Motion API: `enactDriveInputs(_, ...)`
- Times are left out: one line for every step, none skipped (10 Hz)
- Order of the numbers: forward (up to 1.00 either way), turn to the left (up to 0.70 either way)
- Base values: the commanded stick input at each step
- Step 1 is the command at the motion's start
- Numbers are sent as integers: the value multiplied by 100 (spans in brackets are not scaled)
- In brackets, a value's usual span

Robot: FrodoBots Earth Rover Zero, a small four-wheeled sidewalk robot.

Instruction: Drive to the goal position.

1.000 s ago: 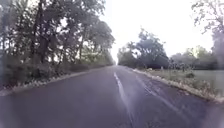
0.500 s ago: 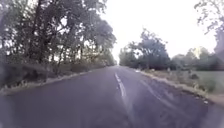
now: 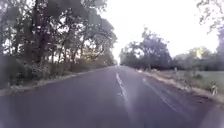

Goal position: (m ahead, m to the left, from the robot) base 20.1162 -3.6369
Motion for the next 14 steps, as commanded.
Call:
enactDriveInputs(100, 0)
enactDriveInputs(100, 0)
enactDriveInputs(100, 0)
enactDriveInputs(100, 0)
enactDriveInputs(100, 0)
enactDriveInputs(100, 0)
enactDriveInputs(100, 0)
enactDriveInputs(100, 0)
enactDriveInputs(100, 0)
enactDriveInputs(100, 0)
enactDriveInputs(100, 0)
enactDriveInputs(100, 0)
enactDriveInputs(100, 0)
enactDriveInputs(100, 0)
